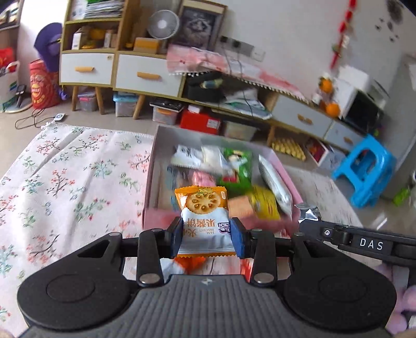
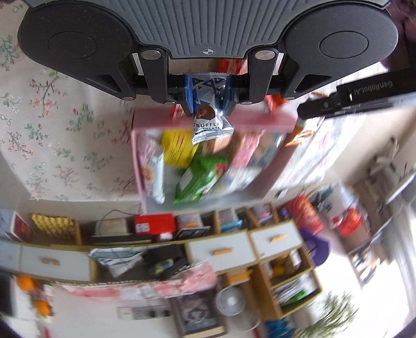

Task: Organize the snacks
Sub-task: 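Lower both held snacks into the pink box and open both tools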

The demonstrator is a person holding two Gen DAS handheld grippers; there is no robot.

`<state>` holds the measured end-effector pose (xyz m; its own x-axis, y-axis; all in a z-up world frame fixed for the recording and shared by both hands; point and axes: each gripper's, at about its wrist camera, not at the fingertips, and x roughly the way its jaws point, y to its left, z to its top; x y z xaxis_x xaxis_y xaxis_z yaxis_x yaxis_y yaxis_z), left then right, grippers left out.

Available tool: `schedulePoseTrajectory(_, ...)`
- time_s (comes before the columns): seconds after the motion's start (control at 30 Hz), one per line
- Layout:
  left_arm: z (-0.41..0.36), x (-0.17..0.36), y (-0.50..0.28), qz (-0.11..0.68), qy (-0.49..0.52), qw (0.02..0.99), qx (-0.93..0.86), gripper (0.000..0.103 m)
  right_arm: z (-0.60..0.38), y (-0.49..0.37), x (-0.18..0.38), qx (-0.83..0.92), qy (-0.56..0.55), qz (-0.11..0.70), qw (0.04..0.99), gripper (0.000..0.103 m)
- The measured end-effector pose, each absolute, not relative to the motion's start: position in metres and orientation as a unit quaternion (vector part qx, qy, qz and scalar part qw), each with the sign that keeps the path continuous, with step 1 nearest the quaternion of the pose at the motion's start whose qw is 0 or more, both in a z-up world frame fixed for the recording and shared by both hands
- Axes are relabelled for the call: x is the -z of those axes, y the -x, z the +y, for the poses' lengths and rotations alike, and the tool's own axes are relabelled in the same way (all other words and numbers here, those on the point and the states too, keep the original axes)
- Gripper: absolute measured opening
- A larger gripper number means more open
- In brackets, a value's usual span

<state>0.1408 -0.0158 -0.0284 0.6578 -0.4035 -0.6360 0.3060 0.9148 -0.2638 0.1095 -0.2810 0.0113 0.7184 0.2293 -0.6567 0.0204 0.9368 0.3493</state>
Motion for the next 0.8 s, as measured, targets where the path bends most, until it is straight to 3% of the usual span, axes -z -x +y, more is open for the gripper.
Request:
schedulePoseTrajectory(0.23,-0.036,0.043,-0.166,0.368,0.073,0.912,0.166,0.036,-0.295,-0.139,0.003,-0.018,-0.241,0.360,0.901,0.022)
schedulePoseTrajectory(0.8,-0.031,0.052,-0.173,0.367,0.049,0.917,0.148,0.036,-0.292,-0.157,0.025,-0.003,-0.277,0.372,0.886,0.023)
